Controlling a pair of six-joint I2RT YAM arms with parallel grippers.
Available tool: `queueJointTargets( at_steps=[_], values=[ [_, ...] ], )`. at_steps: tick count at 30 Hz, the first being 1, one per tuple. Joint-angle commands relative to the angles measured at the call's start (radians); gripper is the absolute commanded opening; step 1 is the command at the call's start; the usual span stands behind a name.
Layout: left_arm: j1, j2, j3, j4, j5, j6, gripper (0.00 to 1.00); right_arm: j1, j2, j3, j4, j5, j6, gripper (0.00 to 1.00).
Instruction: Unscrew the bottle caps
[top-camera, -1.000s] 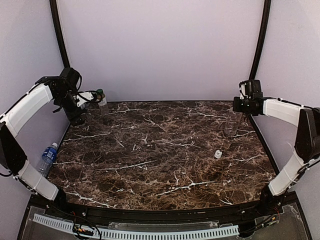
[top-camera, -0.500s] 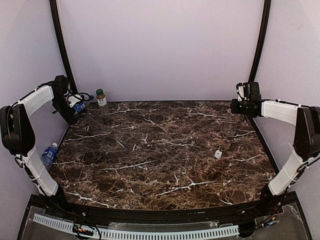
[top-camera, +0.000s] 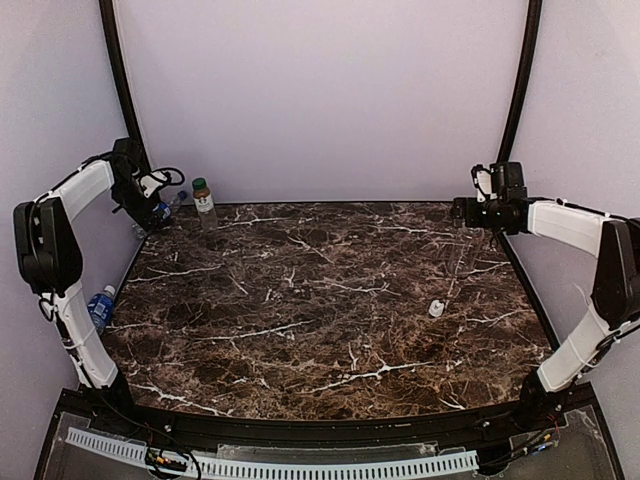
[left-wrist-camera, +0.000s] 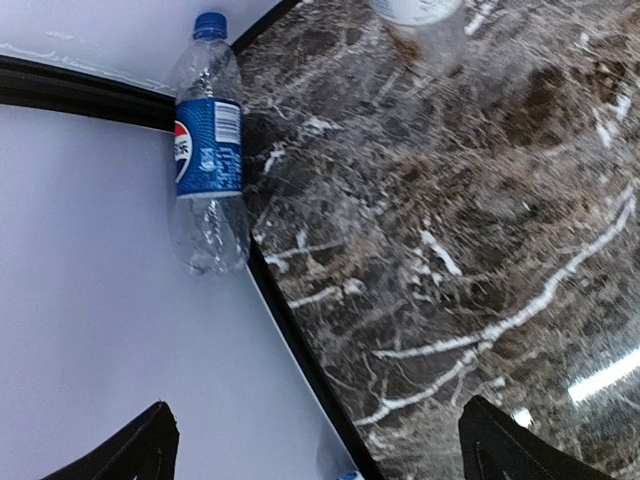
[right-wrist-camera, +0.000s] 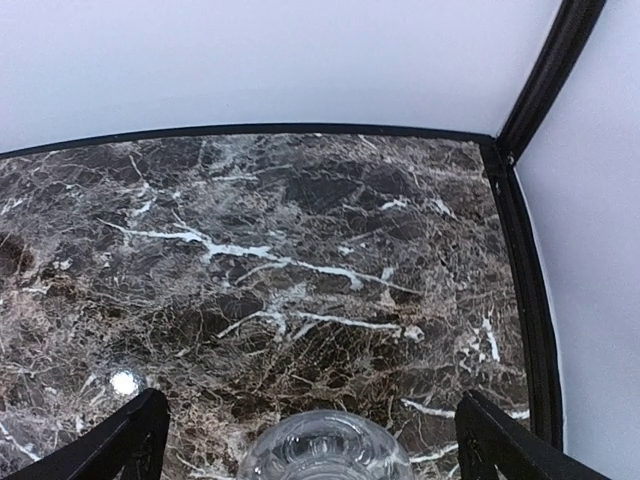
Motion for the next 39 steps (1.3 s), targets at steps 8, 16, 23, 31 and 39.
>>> queueJointTargets(
  at_steps=[8, 16, 23, 31, 39],
  values=[
    [0.074, 0.461, 0.443, -0.021, -0.155, 0.084, 0.99, 0.041, -0.133, 0.126, -0.124, -0.080, -0.027, 0.99],
    [0.084, 0.696, 0.648, 0.003, -0.141, 0.129, 0.99, 0.104, -0.203, 0.146, -0.223, 0.019, -0.034, 0.99],
    [0.091, 0.838, 0.738, 0.125, -0.197, 0.208, 0.99, 0.127, -0.257, 0.155, -0.285, 0.079, 0.009, 0.99],
    [0.093, 0.891, 0.742, 0.217, -0.233, 0.268, 0.95, 0.153, -0.269, 0.161, -0.303, 0.107, 0.044, 0.99],
    [0.095, 0.906, 0.737, 0.041, -0.149, 0.232, 0.80, 0.166, -0.258, 0.175, -0.299, 0.121, 0.038, 0.99]
  ],
)
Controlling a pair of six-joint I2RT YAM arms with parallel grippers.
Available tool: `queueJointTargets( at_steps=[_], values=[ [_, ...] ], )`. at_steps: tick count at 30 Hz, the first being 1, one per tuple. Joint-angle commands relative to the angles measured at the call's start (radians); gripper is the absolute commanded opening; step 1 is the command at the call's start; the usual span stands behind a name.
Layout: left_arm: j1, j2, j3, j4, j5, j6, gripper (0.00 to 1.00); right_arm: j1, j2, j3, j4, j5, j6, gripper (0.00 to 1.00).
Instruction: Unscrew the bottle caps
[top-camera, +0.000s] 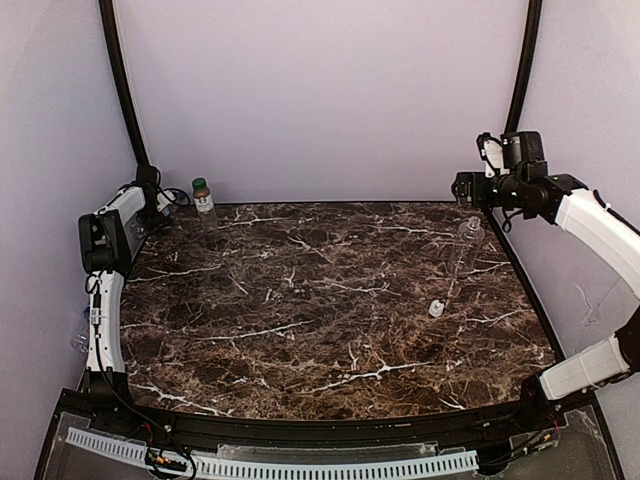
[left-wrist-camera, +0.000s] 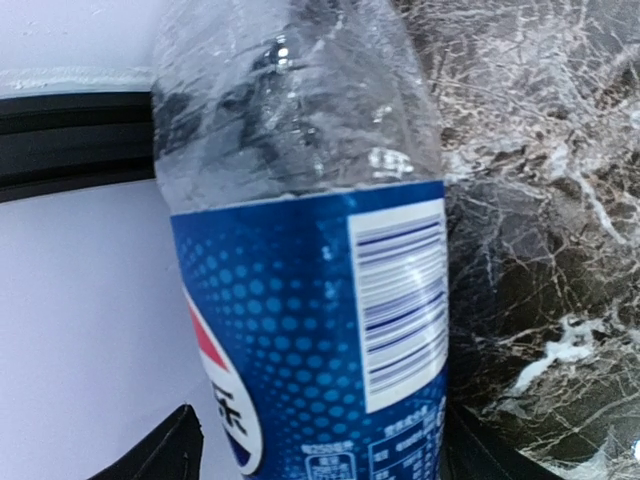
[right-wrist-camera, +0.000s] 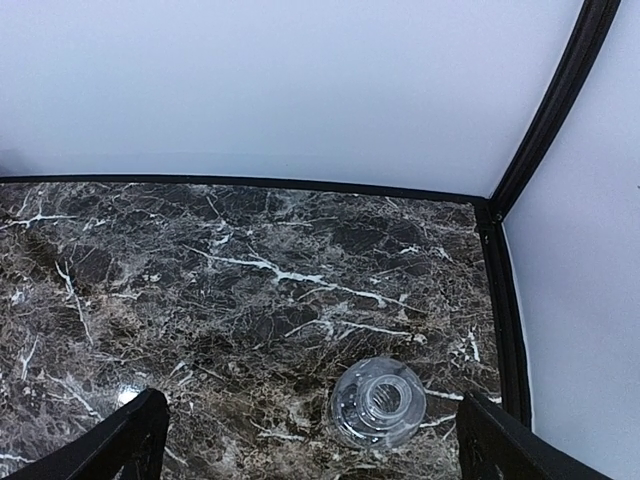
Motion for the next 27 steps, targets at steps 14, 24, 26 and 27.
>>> queueJointTargets(
  at_steps=[14, 24, 26, 27],
  values=[
    [0.037, -0.034, -0.050, -0.204, 0.146, -0.106, 0.43, 0.016, -0.037, 0.009, 0.027, 0.024, 0.000, 0.99],
    [0.039, -0.315, -0.128, -0.132, 0.224, -0.255, 0.39, 0.018, -0.074, 0.002, 0.043, -0.011, 0.014, 0.99],
    [0.039, -0.359, -0.155, -0.129, 0.232, -0.263, 0.38, 0.019, -0.085, 0.000, 0.048, -0.017, 0.014, 0.99],
    [0.038, -0.373, -0.178, -0.126, 0.237, -0.267, 0.38, 0.019, -0.090, -0.001, 0.051, -0.019, 0.015, 0.99]
  ],
)
